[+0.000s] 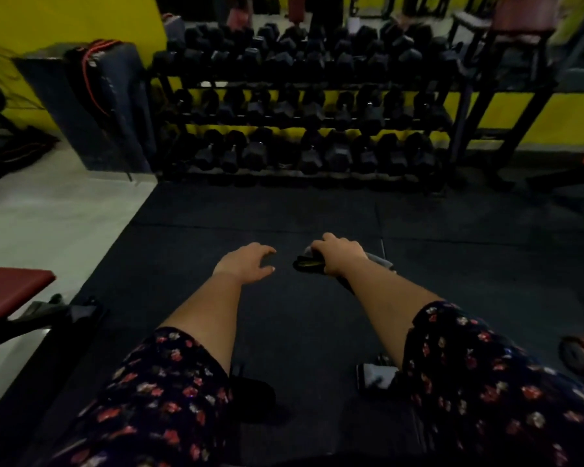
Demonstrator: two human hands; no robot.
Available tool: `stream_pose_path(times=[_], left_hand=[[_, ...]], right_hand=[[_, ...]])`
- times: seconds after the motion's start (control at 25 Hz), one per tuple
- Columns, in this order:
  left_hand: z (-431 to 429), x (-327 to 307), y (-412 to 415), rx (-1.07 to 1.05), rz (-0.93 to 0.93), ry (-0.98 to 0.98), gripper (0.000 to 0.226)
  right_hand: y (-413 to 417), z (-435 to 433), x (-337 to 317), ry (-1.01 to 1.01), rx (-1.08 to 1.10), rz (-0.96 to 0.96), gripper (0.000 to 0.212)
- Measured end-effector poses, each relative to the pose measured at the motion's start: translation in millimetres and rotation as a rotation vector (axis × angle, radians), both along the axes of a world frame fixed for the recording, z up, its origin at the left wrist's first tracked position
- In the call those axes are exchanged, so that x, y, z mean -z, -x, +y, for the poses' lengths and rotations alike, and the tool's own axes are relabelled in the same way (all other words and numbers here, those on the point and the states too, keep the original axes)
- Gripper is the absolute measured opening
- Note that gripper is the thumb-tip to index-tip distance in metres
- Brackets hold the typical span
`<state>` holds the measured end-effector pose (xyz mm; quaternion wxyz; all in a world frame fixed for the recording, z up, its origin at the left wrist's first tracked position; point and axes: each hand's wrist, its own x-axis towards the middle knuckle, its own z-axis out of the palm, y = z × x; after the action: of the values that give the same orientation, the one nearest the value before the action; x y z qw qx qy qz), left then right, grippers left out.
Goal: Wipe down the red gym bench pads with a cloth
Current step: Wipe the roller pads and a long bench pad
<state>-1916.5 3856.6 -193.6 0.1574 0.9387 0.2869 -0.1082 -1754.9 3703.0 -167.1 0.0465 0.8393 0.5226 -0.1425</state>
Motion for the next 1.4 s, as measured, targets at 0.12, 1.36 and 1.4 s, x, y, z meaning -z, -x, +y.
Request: stream_pose_path(times=[0.12,1.36,1.4], left_hand=[[-0.7,-2.5,-60.8,0.052,0.015,0.0,0.053],[382.9,0.8,-289.1,-0.135,0.048,0.018,0.053],[399.3,2.1,-290.0,-0.157,0.051,0.017,0.053]], right_hand=[[-53.1,-11.2,4.3,-0.005,0.034,-0.02,0.045],[-327.1,414.6,0.3,0.034,-0.189,0.04,0.047],[-332.7,438.3,2.5,0.033,-0.222,0.04,0.048]])
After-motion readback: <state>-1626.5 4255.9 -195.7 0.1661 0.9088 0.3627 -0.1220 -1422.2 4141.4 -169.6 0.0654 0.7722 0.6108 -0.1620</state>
